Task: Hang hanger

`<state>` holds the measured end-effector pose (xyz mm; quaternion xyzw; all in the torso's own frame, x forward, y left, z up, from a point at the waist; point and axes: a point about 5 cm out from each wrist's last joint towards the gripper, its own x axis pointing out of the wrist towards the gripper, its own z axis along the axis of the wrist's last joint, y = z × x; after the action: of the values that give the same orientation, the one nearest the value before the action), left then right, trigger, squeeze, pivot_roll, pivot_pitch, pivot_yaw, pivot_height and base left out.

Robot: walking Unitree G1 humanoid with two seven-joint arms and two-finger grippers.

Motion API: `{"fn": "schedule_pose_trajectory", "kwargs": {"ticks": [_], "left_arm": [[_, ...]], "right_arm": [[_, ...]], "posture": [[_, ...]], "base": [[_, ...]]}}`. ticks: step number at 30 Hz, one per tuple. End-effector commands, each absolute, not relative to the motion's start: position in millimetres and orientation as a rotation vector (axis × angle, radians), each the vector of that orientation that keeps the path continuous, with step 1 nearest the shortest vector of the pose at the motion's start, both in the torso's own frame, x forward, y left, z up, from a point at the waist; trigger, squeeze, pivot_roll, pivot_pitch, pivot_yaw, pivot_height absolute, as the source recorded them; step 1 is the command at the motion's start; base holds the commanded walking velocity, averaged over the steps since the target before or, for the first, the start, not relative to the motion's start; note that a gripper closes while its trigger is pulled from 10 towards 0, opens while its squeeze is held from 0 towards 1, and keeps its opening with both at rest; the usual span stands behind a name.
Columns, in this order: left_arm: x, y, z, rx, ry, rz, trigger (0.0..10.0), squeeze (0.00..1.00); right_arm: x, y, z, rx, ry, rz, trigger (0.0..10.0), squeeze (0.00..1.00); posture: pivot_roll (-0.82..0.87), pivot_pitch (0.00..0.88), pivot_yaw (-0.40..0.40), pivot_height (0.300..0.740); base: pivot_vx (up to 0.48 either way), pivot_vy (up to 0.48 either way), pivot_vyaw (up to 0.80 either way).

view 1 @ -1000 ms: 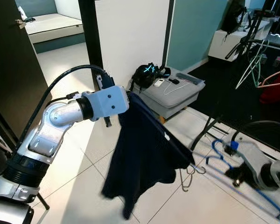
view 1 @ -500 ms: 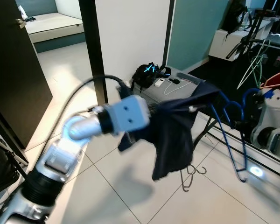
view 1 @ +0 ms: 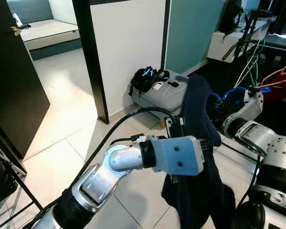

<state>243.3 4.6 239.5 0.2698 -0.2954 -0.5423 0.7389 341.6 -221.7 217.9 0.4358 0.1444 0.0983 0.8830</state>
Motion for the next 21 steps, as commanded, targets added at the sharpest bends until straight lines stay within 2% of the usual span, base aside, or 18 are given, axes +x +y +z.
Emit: {"fn": "schedule_pose_trajectory", "kwargs": {"ticks": [1,4,9,12,14,17,19,21], "left_arm": [[244.4,7.4,233.8,0.650,-0.634,-1.183,10.0,0.00],[245.5,9.9,231.9,0.681,-0.623,-1.173,10.0,0.00],[253.1,22.3,229.8,0.741,-0.603,-1.136,10.0,0.00],[277.8,61.5,231.7,0.865,-0.546,-0.997,10.0,0.00],[285.4,75.4,234.3,0.905,-0.531,-0.943,10.0,0.00],[287.5,79.1,235.4,0.917,-0.528,-0.926,10.0,0.00],[301.2,106.6,247.6,0.983,-0.514,-0.806,10.0,0.00],[302.9,111.5,250.3,0.994,-0.513,-0.786,10.0,0.00]], "right_arm": [[346.0,-199.1,231.9,0.998,0.287,0.284,10.0,0.00],[346.9,-188.6,236.2,1.054,0.293,0.307,10.0,0.00],[344.5,-190.5,241.7,1.028,0.308,0.341,10.0,0.00],[337.4,-211.3,257.5,0.967,0.285,0.389,10.0,0.00],[334.7,-216.3,261.8,0.946,0.280,0.405,10.0,0.00],[333.8,-216.8,262.5,0.945,0.282,0.405,10.0,0.00],[329.6,-220.4,264.8,0.935,0.283,0.412,10.0,0.00],[330.4,-223.4,266.4,0.948,0.263,0.390,10.0,0.00]], "posture": [[-0.07,0.000,0.019,0.740],[-0.07,0.000,0.019,0.740],[-0.06,0.000,0.014,0.740],[-0.07,0.002,0.013,0.740],[-0.07,0.003,0.013,0.740],[-0.07,0.003,0.013,0.740],[-0.07,0.004,0.012,0.740],[-0.07,0.005,0.011,0.740]], "base": [[0.000,0.000,0.00],[0.000,0.000,0.00],[0.000,0.000,0.00],[0.000,0.000,0.00],[0.000,0.000,0.00],[0.000,0.000,0.00],[0.000,0.000,0.00],[0.000,0.000,0.00]]}}
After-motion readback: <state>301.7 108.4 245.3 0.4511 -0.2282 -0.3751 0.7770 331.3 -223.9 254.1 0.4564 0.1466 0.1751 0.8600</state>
